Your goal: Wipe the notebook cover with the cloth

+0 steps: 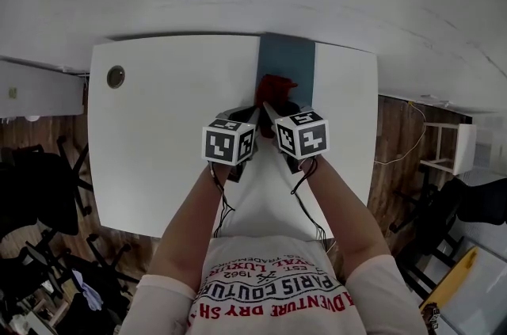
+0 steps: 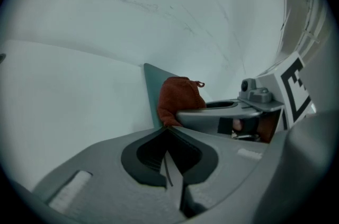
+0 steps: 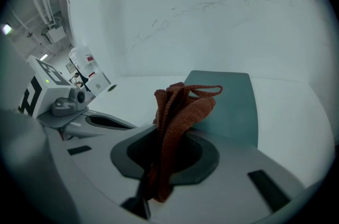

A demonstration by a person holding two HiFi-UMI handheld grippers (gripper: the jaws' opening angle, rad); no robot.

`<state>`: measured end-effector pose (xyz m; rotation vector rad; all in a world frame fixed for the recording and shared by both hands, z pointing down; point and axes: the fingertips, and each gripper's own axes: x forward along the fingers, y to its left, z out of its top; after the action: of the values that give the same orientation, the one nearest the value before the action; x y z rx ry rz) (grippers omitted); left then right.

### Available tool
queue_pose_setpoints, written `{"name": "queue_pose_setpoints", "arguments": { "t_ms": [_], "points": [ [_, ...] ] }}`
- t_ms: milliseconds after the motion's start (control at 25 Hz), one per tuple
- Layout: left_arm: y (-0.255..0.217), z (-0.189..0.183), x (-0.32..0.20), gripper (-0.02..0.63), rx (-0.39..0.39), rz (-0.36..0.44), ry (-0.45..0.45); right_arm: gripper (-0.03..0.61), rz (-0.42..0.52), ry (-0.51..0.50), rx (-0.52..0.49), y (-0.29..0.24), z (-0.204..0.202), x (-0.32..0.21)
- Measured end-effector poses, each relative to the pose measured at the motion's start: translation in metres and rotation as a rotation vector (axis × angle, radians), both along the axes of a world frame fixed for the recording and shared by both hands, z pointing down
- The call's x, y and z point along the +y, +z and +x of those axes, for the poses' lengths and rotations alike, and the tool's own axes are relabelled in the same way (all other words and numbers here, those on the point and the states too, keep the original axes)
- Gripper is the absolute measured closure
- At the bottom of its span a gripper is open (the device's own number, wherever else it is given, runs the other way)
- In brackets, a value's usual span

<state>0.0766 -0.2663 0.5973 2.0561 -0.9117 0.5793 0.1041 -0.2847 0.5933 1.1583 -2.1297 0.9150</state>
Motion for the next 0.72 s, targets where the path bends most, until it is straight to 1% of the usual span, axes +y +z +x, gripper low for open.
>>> {"name": "queue_pose_setpoints", "arguments": {
  "t_ms": [200,440,600,720],
  "points": [
    [0.000,-0.001,0.000,0.604,0.009,-0.010,0.004,0.483,-0.010,0.027,-0.011,0.001,0.014,0.000],
    [0.000,-0.001,0.000,0.604,0.013,-0.017,0.006,0.477,-0.022,0.061,-0.037,0.002,0.030,0.003],
    [0.000,-0.001,0.000,0.604,0.008,-0.012,0.005,0.477,-0.006,0.053,-0.015,0.001,0.043,0.005],
    [0.000,0.000,0.000,0.604,0.004,-0.008,0.005,0.477,0.003,0.067,-0.002,0.001,0.054,0.007]
  ]
}}
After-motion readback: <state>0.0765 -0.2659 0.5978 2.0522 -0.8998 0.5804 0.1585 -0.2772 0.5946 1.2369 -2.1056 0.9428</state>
